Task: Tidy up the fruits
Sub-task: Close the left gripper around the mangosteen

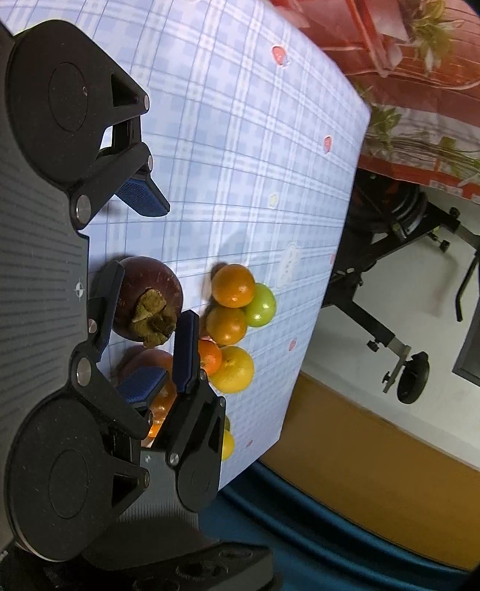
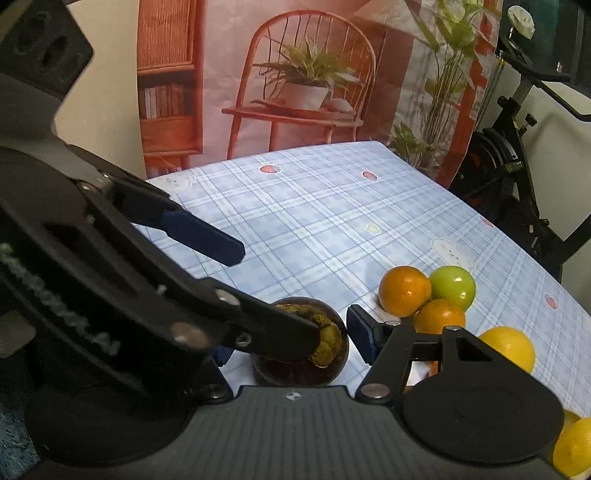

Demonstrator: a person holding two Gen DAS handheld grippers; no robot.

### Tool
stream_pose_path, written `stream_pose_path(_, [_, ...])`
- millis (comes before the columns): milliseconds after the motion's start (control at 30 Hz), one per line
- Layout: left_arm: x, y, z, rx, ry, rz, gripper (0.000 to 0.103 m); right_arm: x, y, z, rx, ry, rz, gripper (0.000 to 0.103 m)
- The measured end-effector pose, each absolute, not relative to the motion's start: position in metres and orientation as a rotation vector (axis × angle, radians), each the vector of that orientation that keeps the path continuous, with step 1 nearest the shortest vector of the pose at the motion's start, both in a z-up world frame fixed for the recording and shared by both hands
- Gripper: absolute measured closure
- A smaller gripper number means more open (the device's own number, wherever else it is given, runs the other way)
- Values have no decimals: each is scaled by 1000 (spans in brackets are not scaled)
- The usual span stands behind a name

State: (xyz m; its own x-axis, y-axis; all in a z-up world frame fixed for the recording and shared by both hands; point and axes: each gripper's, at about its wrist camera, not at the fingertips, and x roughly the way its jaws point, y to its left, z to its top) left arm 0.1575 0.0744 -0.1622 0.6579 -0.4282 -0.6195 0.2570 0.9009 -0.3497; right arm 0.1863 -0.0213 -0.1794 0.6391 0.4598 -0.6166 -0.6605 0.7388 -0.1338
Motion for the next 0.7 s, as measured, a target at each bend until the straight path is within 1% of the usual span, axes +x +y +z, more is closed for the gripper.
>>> stream_pose_path(100, [164, 77, -169, -277, 790, -399, 19, 186, -21, -180, -364, 586, 653, 39])
stream_pose_path(133, [166, 78, -171, -286, 800, -396, 24, 185, -21, -181, -367, 583, 653, 39])
stream_pose_path(167, [168, 79, -173, -292, 811, -392, 26, 185, -21, -181, -371, 578, 654, 39])
stream_pose_path(200, [170, 80, -175, -299, 820, -391, 25, 185, -21, -182, -373, 573, 656, 39])
stream_pose_path(233, [171, 82, -177, -313, 824, -401, 27, 184, -21, -182, -373, 570, 658, 39])
stream_pose_path(333, [171, 81, -178, -326, 819, -428, 37, 185, -20, -183, -373, 570, 655, 39])
stream_pose_path(433, [171, 81, -179, -327, 817, -424, 37, 185, -22, -184, -367, 575, 639, 38])
stream_pose_path(500, [172, 84, -180, -337, 814, -415, 37, 185, -24, -185, -357, 580, 622, 39])
stream_pose_path(700, [172, 88, -179, -356, 808, -397, 34, 186, -31, -189, -311, 616, 608, 39])
